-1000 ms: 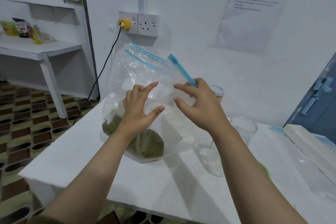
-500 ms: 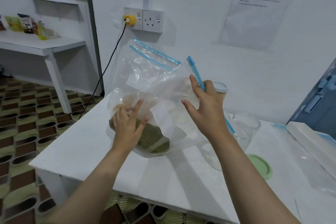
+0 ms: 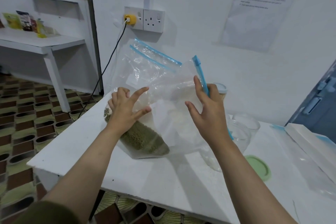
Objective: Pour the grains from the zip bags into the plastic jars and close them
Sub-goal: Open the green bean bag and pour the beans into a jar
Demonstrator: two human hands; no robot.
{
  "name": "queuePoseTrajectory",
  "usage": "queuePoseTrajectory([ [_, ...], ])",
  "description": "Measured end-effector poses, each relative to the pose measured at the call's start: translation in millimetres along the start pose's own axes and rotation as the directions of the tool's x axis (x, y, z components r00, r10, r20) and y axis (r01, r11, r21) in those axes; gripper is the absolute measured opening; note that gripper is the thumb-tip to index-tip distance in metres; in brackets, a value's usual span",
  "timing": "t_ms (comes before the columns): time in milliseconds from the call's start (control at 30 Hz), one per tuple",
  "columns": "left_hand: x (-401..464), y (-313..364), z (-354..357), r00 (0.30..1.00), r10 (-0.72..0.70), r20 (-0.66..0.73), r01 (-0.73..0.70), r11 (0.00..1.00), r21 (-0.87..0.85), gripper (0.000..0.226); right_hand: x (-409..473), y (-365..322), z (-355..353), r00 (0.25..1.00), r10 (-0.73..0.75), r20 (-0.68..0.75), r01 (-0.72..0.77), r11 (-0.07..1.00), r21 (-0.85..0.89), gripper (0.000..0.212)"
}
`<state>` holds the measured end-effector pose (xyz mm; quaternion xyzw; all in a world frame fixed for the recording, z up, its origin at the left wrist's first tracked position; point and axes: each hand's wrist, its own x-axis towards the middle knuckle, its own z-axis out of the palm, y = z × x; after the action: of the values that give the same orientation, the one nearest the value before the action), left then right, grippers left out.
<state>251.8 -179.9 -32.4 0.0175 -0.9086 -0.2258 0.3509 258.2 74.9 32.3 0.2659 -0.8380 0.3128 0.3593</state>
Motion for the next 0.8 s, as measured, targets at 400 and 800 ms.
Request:
queuePoseTrajectory([
  [400,-36,-20,21,0.986,-0.153,-0.071,0.144,0.982,-0.123,0.062,-10,-1,11,1.0,0.009,-0.022,-0.008,1.0,0.016,0.061],
  [800,-48,-13,14,0.85,-0.526,0.041,0.479,0.736,-0.478,0.085,-19,-6,10,0.999,0.037,-0.03,-0.034,0.997,0.072,0.059],
])
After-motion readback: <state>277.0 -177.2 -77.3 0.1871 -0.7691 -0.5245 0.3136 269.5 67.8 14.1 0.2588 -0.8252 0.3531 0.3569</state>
